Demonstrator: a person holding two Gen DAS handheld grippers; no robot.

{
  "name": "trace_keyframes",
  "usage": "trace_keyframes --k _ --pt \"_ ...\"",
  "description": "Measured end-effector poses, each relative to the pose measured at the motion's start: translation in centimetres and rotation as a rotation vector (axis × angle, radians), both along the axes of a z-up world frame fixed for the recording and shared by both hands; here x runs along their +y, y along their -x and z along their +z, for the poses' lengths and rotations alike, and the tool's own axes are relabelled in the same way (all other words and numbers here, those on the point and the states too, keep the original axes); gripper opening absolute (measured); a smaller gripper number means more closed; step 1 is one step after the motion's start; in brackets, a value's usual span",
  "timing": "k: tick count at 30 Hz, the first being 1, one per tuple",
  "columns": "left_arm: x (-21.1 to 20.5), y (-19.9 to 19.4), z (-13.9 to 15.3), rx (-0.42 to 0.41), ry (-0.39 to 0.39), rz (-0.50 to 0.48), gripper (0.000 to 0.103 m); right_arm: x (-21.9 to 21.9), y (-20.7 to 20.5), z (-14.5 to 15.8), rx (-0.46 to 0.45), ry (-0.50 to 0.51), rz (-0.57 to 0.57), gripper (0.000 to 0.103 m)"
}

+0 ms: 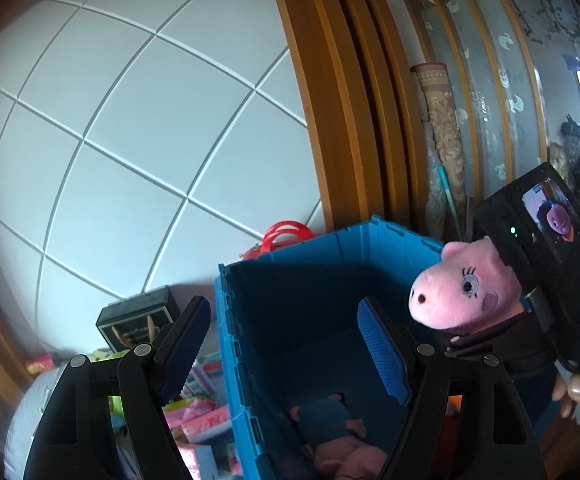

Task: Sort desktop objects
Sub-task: 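Open both tools to drop the pig plush toys into the crate, then move both tools back toward the remaining items on the table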

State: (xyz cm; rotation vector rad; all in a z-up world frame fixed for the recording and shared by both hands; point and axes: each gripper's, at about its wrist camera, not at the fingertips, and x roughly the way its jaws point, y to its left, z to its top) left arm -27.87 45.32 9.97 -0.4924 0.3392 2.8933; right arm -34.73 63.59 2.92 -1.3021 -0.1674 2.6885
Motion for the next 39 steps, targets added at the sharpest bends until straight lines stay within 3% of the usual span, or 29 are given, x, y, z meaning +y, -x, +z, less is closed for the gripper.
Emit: trace_keyframes --k 6,9,11,13,18,24,28,39 --pt "0.3 -0.2 -0.3 -0.003 0.0 0.001 0.076 0.1 0.4 -1.0 -0.055 0.048 0.019 0.1" --pt "0.4 -0.1 -0.3 -0.007 -0.002 0.005 0.076 0.5 0.0 -0.3 -0.049 0.171 0.048 0.1" --pt "0.5 -0.2 -0.3 -0.012 -0.002 0.006 0.076 0.2 0.2 -0.1 -0.074 0.08 0.012 0.1" --pt "0.5 -0.4 -0.3 -0.004 -0.001 0.006 0.076 0.5 -0.2 0.2 -0.072 0.13 0.033 0.1" --pt "0.2 -0.4 -0.4 -0.008 -0.008 0.015 0.077 1.3 -1.8 2.0 0.009 0.205 -0.016 0.1" --pt "-0.7 -0.9 -0.4 -0.001 -0.017 0.036 0.077 0.2 -6.6 3.8 0.204 0.297 -0.016 0.1" --pt "-1.5 -1.6 -0.2 0.011 -0.019 0.052 0.077 -0.8 -8.4 4.8 0.319 0.295 -0.043 0.101" --pt "-3.3 -4.1 -0.2 0.04 -0.039 0.094 0.077 -4.6 -14.5 6.2 0.517 0.204 -0.011 0.101"
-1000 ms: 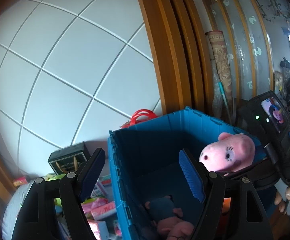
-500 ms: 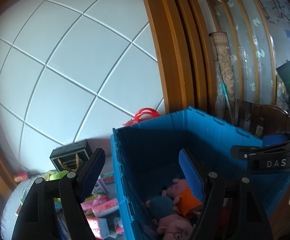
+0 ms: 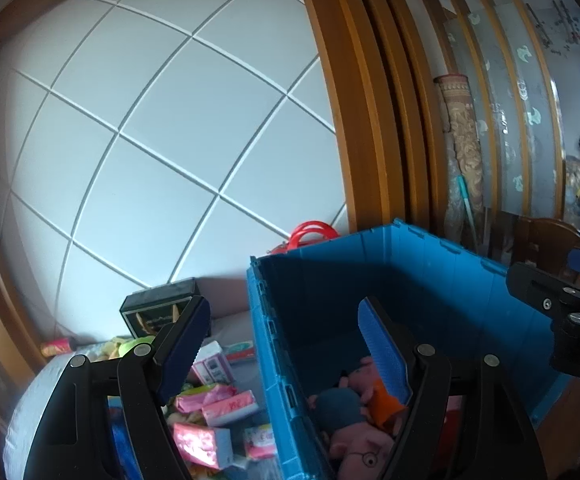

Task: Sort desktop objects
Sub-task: 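Move both tools back toward the remaining items on the table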

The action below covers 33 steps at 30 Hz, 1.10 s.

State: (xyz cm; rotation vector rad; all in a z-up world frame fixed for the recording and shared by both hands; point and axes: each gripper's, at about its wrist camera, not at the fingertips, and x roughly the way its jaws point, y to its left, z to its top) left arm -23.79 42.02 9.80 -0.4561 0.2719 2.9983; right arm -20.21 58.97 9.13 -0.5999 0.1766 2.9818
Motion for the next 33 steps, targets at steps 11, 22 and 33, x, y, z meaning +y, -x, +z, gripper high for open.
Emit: trace_keyframes --k 11,22,33 --pt "-1.6 -1.9 0.2 0.018 -0.001 0.022 0.077 -1.3 -2.7 0.4 0.033 0.002 0.023 0.103" --pt "-5.3 -3.1 -0.5 0.006 -0.024 0.035 0.077 -4.5 -4.1 1.3 0.051 -0.032 0.038 0.103" --pt "-14.2 -3.6 -1.2 -0.021 -0.022 0.068 0.077 -13.1 -4.4 1.2 0.035 -0.035 0.076 0.103"
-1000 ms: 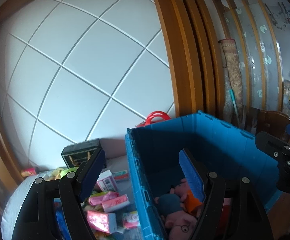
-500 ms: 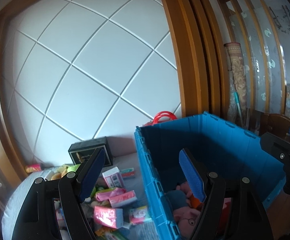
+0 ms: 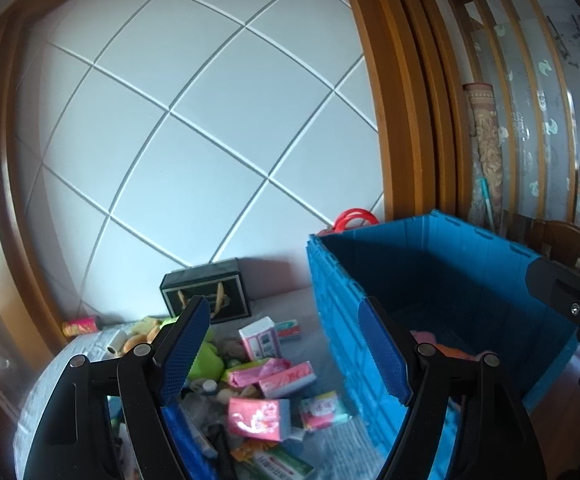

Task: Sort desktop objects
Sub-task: 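Move both tools back toward the remaining items on the table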

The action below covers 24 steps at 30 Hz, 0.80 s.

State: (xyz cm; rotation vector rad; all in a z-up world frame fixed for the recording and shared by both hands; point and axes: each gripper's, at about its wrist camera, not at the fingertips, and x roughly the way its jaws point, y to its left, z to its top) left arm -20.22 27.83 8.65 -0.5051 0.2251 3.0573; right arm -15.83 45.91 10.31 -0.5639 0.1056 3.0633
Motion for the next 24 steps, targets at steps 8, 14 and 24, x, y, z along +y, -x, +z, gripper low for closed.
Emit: trace_keyframes --k 8,14,24 --pt "-10.8 -0.4 -3.1 -0.039 0.038 0.072 0.077 -9.0 1.5 -1.3 -0.008 0.037 0.073 0.103" --pt "-20.0 1.1 -5.9 -0.099 0.031 0.198 0.078 -14.9 5.1 -4.4 -0.087 0.02 0.132 0.103" --pt "-29.8 3.4 -8.5 -0.139 0.055 0.434 0.078 -18.2 13.1 -7.9 -0.172 0.044 0.242 0.103"
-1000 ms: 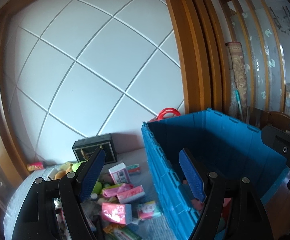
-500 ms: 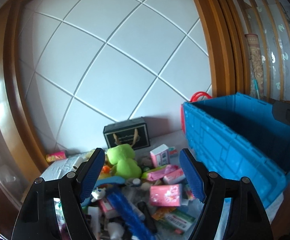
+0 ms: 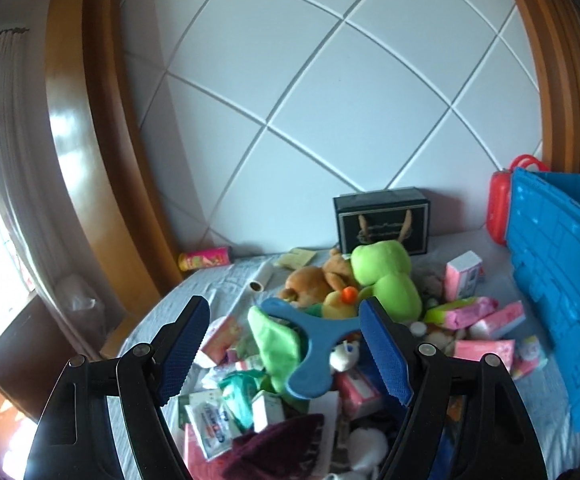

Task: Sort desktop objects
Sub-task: 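Move both tools back toward the remaining items on the table, then grasp the blue bristle brush with the right tool while the left tool grasps the blue T-shaped holder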

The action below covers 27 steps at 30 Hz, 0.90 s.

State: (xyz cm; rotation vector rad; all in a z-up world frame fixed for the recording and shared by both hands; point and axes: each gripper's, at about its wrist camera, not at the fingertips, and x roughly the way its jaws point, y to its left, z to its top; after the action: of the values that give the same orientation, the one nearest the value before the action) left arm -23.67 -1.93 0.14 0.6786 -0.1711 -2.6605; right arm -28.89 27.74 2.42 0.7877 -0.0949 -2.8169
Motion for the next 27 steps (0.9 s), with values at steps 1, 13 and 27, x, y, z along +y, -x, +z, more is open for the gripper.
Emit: trace_keyframes --k 1,13,27 --pt "-0.8 0.1 -0.3 0.003 0.005 0.027 0.078 -0.3 0.8 -0.2 -0.004 0.004 0.016 0.103" --pt "-8.1 0.9 -3.4 -0.061 -0.054 0.159 0.078 -5.6 6.5 -2.5 -0.063 -0.009 0.117 0.103" --pt "-6.5 8.2 -6.8 -0.157 -0.093 -0.134 0.078 -9.8 7.1 -7.0 -0.194 -0.064 0.115 0.103"
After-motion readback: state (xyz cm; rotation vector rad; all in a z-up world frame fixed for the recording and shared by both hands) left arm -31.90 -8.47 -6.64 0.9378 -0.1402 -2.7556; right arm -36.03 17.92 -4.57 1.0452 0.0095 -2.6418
